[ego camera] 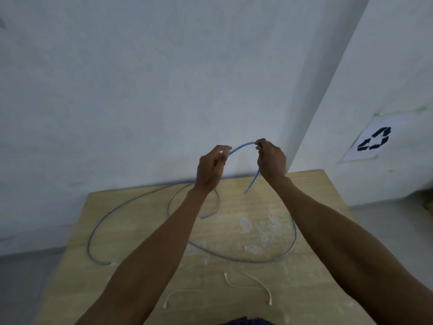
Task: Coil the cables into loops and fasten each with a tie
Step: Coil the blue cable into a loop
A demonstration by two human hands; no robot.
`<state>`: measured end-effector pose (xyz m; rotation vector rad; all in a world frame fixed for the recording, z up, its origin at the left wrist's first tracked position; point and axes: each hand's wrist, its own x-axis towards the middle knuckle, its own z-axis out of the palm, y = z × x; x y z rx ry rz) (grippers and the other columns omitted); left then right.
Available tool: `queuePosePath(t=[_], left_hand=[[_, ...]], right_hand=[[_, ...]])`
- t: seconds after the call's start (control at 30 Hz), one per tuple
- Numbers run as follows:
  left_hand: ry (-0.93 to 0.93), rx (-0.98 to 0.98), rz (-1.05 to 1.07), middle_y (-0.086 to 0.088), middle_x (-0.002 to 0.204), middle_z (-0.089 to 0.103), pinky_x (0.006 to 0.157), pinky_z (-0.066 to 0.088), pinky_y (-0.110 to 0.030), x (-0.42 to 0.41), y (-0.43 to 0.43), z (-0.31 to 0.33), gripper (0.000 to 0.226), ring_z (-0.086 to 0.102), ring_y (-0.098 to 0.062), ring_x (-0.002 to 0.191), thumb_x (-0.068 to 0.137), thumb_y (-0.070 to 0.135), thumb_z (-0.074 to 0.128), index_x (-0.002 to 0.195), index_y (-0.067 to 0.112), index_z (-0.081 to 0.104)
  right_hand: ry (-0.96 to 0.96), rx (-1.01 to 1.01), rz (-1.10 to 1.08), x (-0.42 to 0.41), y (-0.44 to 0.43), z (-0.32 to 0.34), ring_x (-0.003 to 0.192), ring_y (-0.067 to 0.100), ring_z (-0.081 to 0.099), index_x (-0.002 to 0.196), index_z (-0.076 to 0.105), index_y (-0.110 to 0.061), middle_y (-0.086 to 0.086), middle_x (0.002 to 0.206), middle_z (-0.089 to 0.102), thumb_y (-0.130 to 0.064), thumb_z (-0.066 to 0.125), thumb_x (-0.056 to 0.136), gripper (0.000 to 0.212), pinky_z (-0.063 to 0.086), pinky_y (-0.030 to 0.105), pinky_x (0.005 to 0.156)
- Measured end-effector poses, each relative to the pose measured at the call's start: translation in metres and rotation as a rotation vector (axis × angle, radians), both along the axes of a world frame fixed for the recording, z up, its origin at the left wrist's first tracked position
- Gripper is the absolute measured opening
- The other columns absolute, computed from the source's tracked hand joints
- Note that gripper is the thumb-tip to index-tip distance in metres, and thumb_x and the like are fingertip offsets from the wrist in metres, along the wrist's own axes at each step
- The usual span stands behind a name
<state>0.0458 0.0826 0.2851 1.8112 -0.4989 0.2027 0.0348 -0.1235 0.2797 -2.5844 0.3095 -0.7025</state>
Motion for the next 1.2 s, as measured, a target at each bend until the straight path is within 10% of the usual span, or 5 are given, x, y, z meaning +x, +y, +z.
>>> queuePosePath(t=[0.57,0.77,1.2], left_hand=[[-0.171,-0.135,0.234,0.017,0.055,0.047,0.053,0.028,-0.023,0.022,0.058,0.076,0.028,0.035,-0.007,0.052,0.108,0.019,0.048,0.104,0.008,0.074],[-0.066,-0.053,0.125,0.007,0.075,0.067,0.067,0.048,-0.022,0.026,0.080,0.069,0.015,0.060,-0.002,0.071,0.101,0.012,0.060,0.104,0.009,0.075],[0.351,-0.319,0.027,-0.010,0.098,0.079,0.089,0.061,-0.038,0.003,0.049,0.056,0.019,0.077,-0.019,0.095,0.104,0.014,0.057,0.106,0.008,0.075]], right_hand=[[0.110,0.367,0.375,-0.026,0.041,0.018,0.065,0.012,0.074,0.084,0.077,-0.009,0.002,0.072,0.077,-0.014,0.071,0.093,0.012,0.063,0.041,0.075],[-0.087,0.846,0.205,-0.004,0.034,0.073,0.073,0.027,0.075,0.091,0.074,0.000,0.018,0.079,0.075,-0.009,0.068,0.096,0.012,0.065,0.038,0.072],[-0.292,1.120,0.141,0.000,0.070,0.097,0.071,0.020,0.074,0.094,0.073,0.005,0.016,0.078,0.075,-0.017,0.071,0.096,0.022,0.063,0.029,0.071]])
